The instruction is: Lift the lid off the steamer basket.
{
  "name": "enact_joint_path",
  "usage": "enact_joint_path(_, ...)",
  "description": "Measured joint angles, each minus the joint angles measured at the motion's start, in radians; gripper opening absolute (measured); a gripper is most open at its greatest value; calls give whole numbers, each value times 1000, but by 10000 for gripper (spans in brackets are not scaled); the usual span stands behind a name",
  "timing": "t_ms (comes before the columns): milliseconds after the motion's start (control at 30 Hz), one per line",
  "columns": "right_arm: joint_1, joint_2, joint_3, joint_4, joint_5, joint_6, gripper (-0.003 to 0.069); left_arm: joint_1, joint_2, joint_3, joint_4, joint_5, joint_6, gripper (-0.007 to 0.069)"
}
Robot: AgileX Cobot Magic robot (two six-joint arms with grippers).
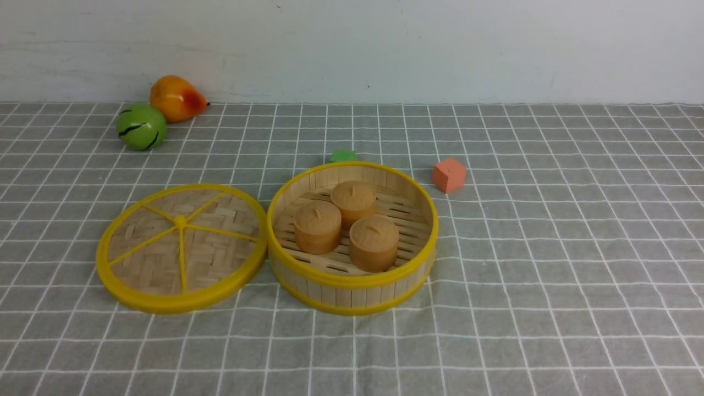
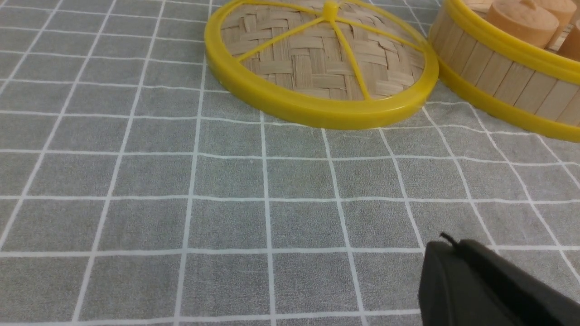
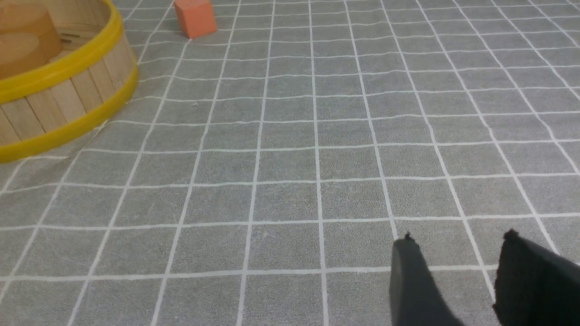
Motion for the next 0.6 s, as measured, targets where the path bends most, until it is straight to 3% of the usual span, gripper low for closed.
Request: enact_joint_path(600, 0, 0, 0, 0, 0, 0, 242, 0, 0, 0, 0, 0, 0, 1)
